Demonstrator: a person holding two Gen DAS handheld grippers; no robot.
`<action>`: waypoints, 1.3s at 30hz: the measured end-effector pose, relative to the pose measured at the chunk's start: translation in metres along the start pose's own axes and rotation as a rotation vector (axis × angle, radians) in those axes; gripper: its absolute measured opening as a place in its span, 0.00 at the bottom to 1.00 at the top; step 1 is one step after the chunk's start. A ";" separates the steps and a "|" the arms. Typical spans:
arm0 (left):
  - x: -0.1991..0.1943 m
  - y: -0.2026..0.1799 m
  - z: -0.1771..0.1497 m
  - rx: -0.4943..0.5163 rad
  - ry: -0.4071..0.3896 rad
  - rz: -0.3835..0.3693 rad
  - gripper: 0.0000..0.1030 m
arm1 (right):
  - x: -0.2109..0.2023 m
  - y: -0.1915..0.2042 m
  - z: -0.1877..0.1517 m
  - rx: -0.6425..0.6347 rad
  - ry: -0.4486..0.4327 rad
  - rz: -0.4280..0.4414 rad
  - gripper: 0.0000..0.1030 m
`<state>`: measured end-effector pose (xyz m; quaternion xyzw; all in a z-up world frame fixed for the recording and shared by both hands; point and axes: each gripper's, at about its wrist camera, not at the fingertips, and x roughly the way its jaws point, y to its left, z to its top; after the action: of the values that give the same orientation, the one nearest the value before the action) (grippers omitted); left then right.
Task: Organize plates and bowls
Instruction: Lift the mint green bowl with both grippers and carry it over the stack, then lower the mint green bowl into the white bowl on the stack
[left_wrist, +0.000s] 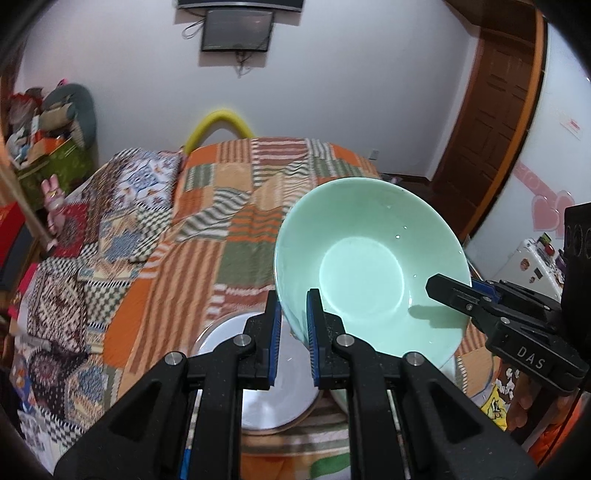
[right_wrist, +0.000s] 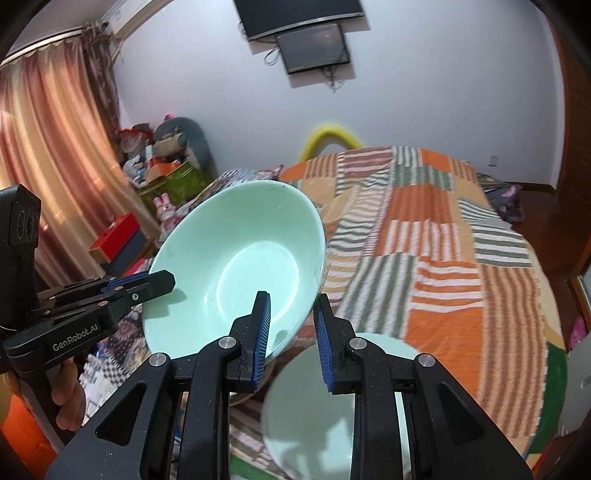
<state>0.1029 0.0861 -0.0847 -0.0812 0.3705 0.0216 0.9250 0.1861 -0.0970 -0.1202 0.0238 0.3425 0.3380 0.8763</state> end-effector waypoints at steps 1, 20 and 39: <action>0.000 0.005 -0.003 -0.011 0.004 0.006 0.12 | 0.004 0.004 -0.001 -0.006 0.007 0.009 0.21; 0.037 0.070 -0.057 -0.149 0.128 0.055 0.12 | 0.068 0.044 -0.046 -0.037 0.186 0.065 0.21; 0.074 0.094 -0.086 -0.207 0.217 0.094 0.12 | 0.101 0.056 -0.066 -0.063 0.283 0.049 0.21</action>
<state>0.0881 0.1634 -0.2097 -0.1605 0.4673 0.0939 0.8643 0.1671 -0.0048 -0.2138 -0.0432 0.4512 0.3697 0.8111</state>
